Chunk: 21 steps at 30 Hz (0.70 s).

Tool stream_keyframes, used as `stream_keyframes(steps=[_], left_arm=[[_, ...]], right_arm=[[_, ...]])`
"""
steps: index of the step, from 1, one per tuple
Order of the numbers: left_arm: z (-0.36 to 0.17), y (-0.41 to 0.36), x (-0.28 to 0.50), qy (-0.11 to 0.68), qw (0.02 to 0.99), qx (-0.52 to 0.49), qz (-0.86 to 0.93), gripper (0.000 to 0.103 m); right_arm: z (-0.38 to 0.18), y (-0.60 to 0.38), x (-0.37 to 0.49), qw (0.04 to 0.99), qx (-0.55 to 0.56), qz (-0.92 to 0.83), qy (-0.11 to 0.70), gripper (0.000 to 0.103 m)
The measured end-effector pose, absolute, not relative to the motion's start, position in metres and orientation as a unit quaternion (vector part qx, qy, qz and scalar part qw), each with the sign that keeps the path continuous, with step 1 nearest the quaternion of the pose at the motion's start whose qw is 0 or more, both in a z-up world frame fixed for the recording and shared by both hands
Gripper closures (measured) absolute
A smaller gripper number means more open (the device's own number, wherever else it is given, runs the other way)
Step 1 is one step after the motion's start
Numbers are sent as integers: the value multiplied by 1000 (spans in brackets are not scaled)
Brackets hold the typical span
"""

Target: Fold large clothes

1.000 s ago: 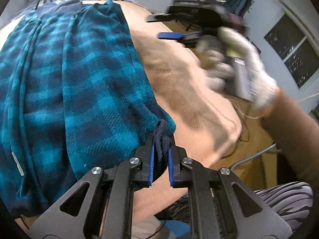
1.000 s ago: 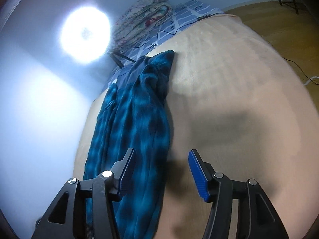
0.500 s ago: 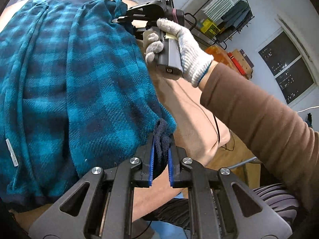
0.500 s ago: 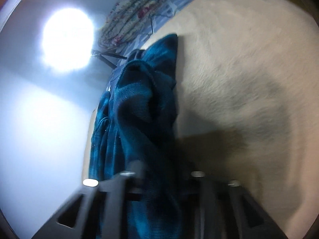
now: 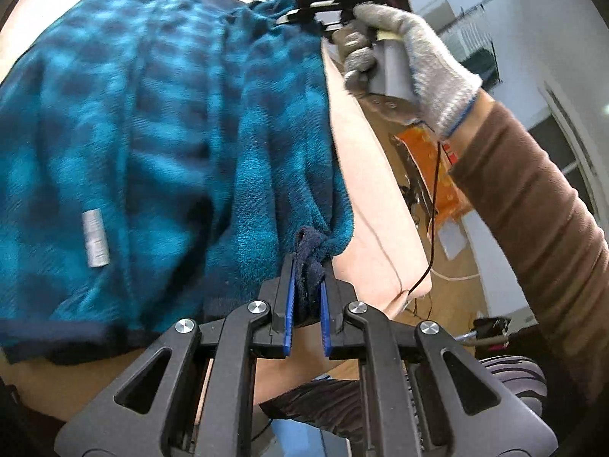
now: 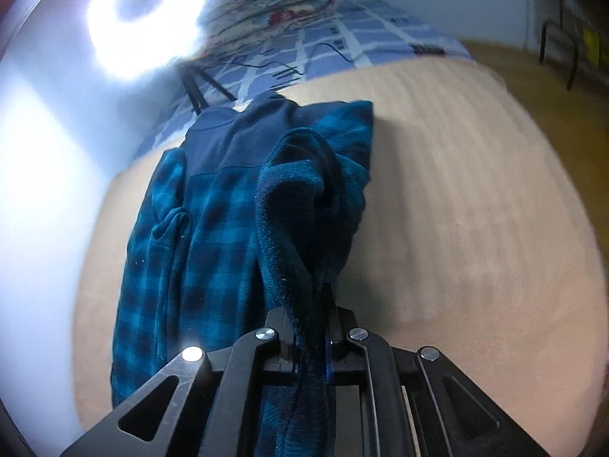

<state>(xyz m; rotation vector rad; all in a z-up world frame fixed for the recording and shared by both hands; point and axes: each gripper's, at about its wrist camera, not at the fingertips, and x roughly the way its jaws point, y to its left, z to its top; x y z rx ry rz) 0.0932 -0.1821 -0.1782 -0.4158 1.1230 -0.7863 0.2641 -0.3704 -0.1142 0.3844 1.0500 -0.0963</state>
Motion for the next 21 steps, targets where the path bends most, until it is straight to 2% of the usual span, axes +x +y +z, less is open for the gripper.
stream_keyframes(steps=[8,17,21], left_arm=[[-185,-136,94,517,760,-217,-327,94],[-201,-116,93,533,757,-227,-304,94],[-194,-115,91,526,767,-209,-302,94]], right_arm=[[-111,-296,304,850,80,-41,519,97],[-161,-216,339,833,-24,-23,553,97],[-180,-212,342,826,-23,-25,563,96]])
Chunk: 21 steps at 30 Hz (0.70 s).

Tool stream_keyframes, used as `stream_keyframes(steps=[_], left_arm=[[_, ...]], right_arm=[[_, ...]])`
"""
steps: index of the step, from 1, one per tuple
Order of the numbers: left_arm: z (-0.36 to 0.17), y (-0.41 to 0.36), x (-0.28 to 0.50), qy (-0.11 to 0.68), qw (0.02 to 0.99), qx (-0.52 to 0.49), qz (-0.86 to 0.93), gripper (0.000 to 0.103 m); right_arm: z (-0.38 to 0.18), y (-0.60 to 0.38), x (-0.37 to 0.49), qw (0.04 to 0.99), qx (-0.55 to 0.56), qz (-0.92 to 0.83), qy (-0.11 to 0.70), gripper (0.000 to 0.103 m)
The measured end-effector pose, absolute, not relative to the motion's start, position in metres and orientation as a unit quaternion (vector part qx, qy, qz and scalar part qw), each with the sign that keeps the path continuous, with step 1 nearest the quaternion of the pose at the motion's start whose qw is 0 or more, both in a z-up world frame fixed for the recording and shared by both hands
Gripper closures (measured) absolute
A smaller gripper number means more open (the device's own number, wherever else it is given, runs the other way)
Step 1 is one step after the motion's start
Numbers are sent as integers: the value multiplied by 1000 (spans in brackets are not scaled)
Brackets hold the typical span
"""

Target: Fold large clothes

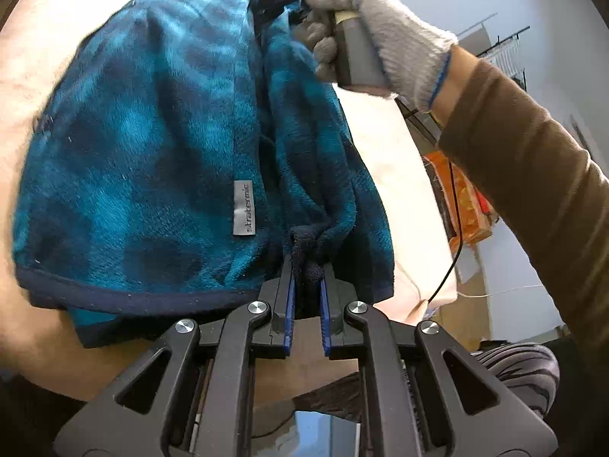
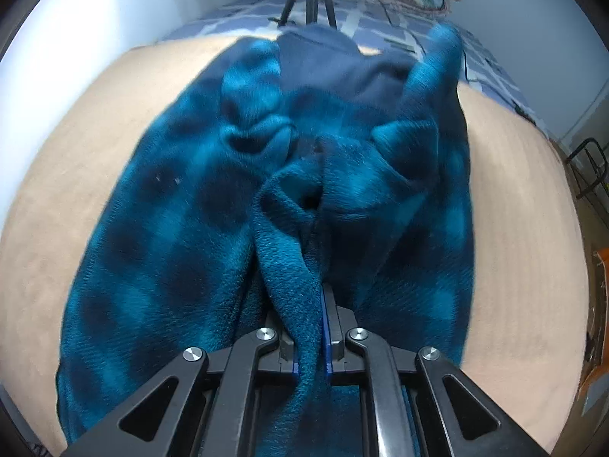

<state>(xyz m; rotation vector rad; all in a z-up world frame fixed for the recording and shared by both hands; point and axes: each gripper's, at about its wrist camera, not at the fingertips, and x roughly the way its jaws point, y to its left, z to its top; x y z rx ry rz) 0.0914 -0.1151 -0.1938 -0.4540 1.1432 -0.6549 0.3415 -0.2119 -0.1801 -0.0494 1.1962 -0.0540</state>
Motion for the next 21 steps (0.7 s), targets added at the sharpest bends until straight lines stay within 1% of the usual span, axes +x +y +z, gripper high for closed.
stream_keyframes(steps=[1,2,3,4,5,6,7,8,9,11,13,19,20,21], left_arm=[[-190,-116,90,526,767,-207,-303,94],[-188,-115,89,528,765,-206,-306,94],[-185,-116,87,529,764,-203,-308,94],[-183,-115,84,529,765,-196,-309,93],[-180,-115,82,528,766,-189,-312,92],[-177,-114,79,528,767,-184,-315,84],[-173,-113,74,525,768,-181,-319,73],[-168,-111,70,521,769,-177,-324,68],[-164,-111,66,519,771,-173,-326,65],[-153,-105,60,508,781,-159,-327,65],[-142,-95,60,500,790,-155,-320,65],[-110,-59,95,475,832,-91,-270,64],[-102,-53,108,473,839,-75,-260,64],[-98,-46,121,473,842,-61,-251,60]], right_arm=[[-180,-214,341,828,-18,-21,561,94],[-178,-216,340,830,-11,-12,558,86],[-173,-220,336,833,2,9,553,72],[-167,-225,332,837,16,30,547,71],[-160,-230,327,840,25,46,540,71],[-152,-237,321,844,37,64,531,71],[-144,-244,313,847,55,82,522,71],[-138,-250,308,849,70,94,515,71],[-128,-260,299,852,93,114,502,71],[-113,-277,284,863,120,125,474,71],[-103,-296,274,874,133,117,453,75],[-92,-329,286,889,156,71,425,80],[-93,-333,291,890,164,68,419,80],[-93,-337,297,892,167,66,414,80]])
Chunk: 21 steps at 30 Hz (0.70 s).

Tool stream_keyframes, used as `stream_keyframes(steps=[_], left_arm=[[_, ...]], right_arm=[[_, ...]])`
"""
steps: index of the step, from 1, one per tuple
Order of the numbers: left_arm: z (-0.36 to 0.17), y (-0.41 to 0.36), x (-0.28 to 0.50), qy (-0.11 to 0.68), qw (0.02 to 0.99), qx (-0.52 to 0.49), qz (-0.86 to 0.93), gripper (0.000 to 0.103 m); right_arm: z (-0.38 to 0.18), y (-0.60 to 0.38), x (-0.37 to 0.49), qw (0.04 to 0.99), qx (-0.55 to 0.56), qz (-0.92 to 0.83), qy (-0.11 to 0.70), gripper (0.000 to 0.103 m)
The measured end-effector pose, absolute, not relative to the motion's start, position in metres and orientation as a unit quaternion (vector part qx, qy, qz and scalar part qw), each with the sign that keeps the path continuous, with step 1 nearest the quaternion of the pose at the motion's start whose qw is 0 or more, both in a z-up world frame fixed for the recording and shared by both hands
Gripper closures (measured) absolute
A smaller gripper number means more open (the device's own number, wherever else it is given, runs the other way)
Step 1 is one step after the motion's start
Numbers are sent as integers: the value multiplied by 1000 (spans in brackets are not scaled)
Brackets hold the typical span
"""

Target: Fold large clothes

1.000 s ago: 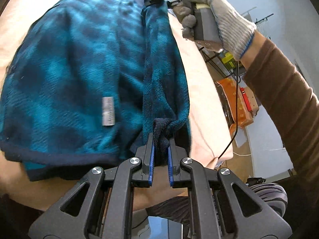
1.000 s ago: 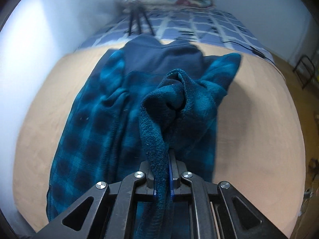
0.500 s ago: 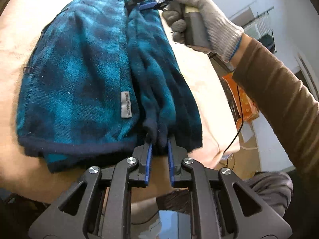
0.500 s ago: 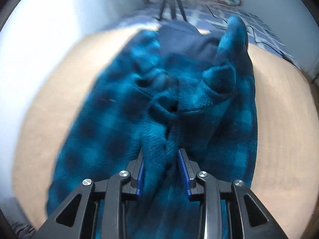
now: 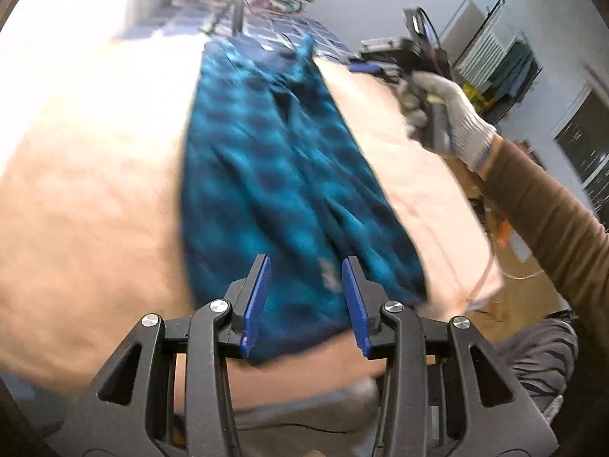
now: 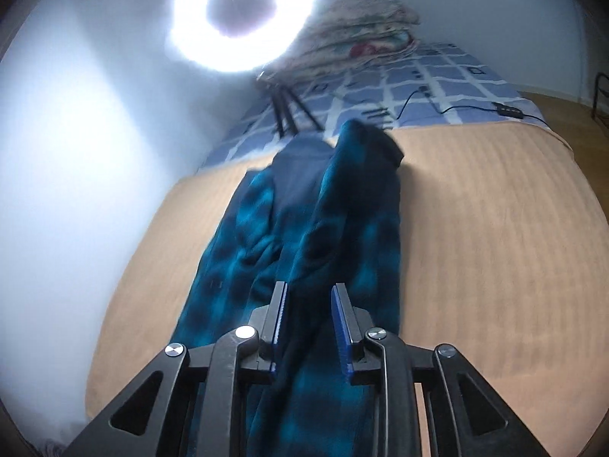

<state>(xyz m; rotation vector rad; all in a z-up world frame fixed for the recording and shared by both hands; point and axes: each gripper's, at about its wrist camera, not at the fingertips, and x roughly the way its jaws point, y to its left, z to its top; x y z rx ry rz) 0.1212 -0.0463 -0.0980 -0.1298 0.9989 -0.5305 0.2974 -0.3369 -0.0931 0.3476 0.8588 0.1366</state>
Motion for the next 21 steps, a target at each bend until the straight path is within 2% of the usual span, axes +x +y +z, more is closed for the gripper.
stream_keyframes(steps=[2,7,14,18,21], left_arm=[[-92,-32,141,475,848,-48,-230,57],[-80,5,182,463,866,-52,-182,57],[-91,25,198,476,859,-87,-167,57],[-92,20,200,475,861,-77,-164,57],[-97,23,202,478,863,-71,-145,57]], right_arm=[[-97,-341,316,895,164,57,412,81],[-120,-352,354,891,172,39,417,82],[-164,-344,429,892,131,36,432,81],[-201,-329,471,865,100,54,488,75],[-191,-335,469,869,101,84,477,71]])
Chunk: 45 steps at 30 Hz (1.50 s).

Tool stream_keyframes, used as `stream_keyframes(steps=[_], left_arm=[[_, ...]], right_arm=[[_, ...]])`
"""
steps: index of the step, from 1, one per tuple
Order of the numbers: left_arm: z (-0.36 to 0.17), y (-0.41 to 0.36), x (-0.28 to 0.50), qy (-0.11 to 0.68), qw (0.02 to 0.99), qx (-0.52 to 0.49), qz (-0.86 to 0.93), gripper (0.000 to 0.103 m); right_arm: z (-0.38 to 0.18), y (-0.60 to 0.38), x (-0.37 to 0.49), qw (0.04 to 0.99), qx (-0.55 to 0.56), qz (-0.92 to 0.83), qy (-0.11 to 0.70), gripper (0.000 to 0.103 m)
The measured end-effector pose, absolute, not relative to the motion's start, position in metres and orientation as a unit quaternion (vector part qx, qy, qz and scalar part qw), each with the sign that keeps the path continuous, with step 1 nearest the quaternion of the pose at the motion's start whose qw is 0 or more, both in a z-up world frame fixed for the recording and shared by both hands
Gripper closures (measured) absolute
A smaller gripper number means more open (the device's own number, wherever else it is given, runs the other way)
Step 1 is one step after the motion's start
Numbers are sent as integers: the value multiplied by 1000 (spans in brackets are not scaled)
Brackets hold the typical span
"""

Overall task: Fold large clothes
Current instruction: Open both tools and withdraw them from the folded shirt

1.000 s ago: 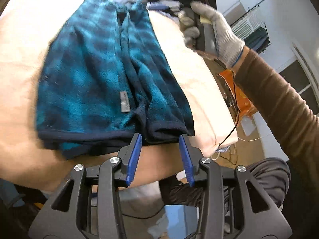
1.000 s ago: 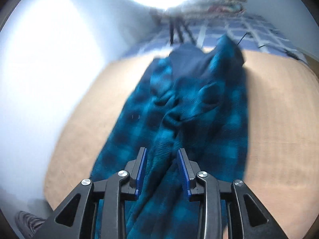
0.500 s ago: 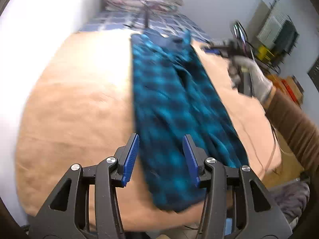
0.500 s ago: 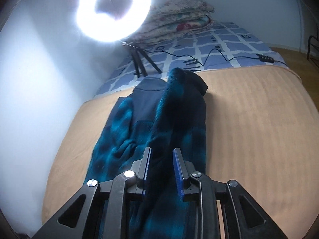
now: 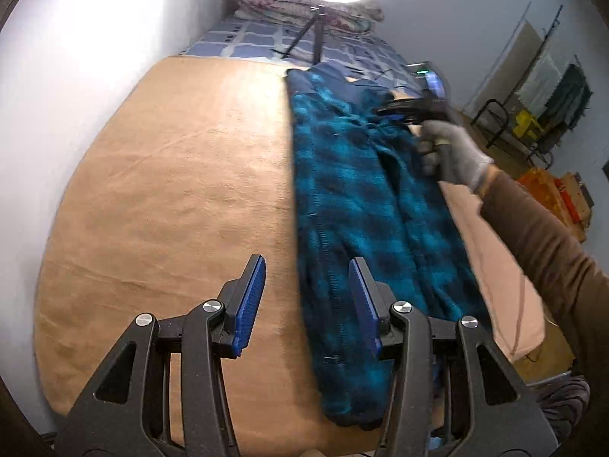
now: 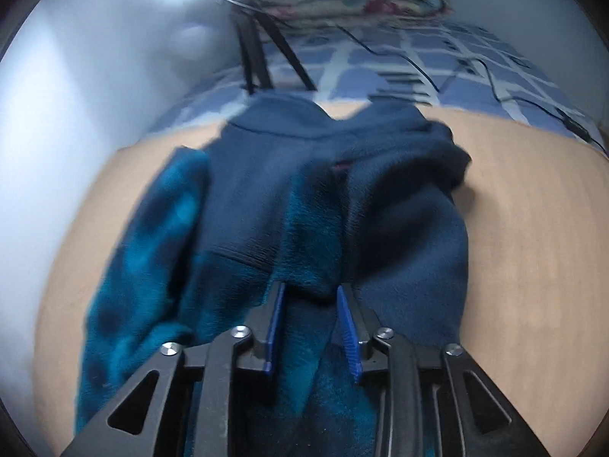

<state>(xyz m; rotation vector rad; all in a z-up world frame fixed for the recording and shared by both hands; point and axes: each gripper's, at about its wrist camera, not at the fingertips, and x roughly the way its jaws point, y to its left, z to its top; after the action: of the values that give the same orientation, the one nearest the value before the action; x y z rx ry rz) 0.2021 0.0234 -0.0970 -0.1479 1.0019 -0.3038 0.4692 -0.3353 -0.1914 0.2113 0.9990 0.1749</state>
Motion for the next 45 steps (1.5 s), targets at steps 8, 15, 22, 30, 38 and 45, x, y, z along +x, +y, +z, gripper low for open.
stream_keyframes(steps=[8,15,22,30,38,45], left_arm=[[-121,36,213,513,844,-104,-122,57],[-128,27,214,515,847,-76,-113,57],[-135,19,217,524,840,-69,-123,57],[-128,14,213,519,842,-72,-129,57],[-107,8,199,490,857,-65,-150,57],[-107,0,192,488,857,-56,-156,57]], right_arm=[[-176,-427,455,876,230,85,416,62],[-223,-476,500,835,379,88,390,51],[-206,-462,534,868,307,89,381,91],[-199,-412,549,894,57,-17,443,80],[-133,-397,450,921,88,24,379,75],[-181,-347,398,892,23,47,450,81]])
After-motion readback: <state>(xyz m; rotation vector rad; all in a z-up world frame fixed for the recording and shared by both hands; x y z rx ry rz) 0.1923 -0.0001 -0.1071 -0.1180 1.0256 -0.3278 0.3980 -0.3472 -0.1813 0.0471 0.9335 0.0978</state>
